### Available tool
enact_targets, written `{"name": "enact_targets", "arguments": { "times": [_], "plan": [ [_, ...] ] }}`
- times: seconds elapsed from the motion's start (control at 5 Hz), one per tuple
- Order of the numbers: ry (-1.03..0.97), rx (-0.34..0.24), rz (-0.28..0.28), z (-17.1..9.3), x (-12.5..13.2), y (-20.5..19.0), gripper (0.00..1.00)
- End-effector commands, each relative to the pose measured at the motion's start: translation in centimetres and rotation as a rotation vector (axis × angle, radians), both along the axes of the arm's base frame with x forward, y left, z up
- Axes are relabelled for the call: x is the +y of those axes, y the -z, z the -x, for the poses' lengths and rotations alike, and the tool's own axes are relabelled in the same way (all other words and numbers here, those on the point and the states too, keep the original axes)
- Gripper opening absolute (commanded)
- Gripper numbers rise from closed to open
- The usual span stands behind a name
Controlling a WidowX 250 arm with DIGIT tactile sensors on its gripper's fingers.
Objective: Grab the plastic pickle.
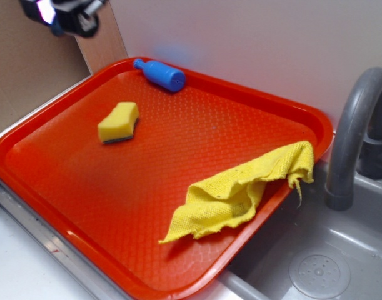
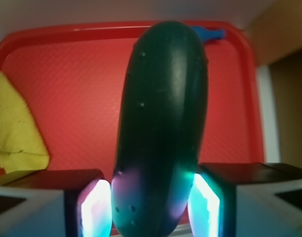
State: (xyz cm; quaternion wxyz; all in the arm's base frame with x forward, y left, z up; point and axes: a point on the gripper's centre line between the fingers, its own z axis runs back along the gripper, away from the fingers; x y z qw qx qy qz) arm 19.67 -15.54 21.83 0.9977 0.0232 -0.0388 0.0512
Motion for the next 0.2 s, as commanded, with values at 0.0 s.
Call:
{"name": "enact_targets", "arguments": {
  "times": [0.0],
  "plan": [
    [-0.096,-0.105,0.000,1.89,0.29,-2.29,0.00]
  ]
}}
